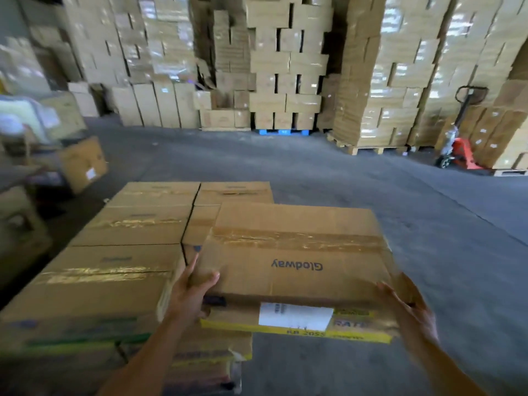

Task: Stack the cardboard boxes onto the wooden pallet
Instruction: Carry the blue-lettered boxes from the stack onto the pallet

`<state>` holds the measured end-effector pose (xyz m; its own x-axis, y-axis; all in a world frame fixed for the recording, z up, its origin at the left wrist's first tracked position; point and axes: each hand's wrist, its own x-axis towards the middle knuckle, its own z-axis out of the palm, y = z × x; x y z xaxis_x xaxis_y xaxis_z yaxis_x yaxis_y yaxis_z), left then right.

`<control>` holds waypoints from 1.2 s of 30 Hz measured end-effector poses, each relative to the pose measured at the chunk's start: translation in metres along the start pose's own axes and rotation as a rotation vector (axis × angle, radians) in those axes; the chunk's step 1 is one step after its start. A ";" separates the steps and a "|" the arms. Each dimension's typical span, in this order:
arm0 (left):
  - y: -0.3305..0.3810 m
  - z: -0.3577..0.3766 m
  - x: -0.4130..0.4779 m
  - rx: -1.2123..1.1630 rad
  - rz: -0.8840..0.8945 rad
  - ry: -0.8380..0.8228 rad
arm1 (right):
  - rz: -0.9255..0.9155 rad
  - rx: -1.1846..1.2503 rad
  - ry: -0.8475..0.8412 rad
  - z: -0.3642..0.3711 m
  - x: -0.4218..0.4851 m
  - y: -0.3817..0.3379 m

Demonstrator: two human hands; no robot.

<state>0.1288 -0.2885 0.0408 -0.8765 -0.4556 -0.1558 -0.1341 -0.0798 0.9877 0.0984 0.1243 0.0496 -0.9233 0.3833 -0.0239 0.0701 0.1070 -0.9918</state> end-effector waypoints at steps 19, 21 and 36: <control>-0.102 -0.093 0.086 -0.086 -0.355 0.160 | 0.373 0.029 -0.235 0.174 0.042 0.109; -0.112 -0.094 0.112 -0.066 -0.393 0.156 | 0.403 0.007 -0.223 0.197 0.057 0.118; -0.180 -0.071 0.186 0.437 -0.278 0.378 | 0.467 -0.149 -0.130 0.259 0.092 0.200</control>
<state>0.0227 -0.4215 -0.1662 -0.5694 -0.7573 -0.3200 -0.5788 0.0928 0.8102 -0.0706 -0.0564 -0.1839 -0.8193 0.3047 -0.4856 0.5311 0.0844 -0.8431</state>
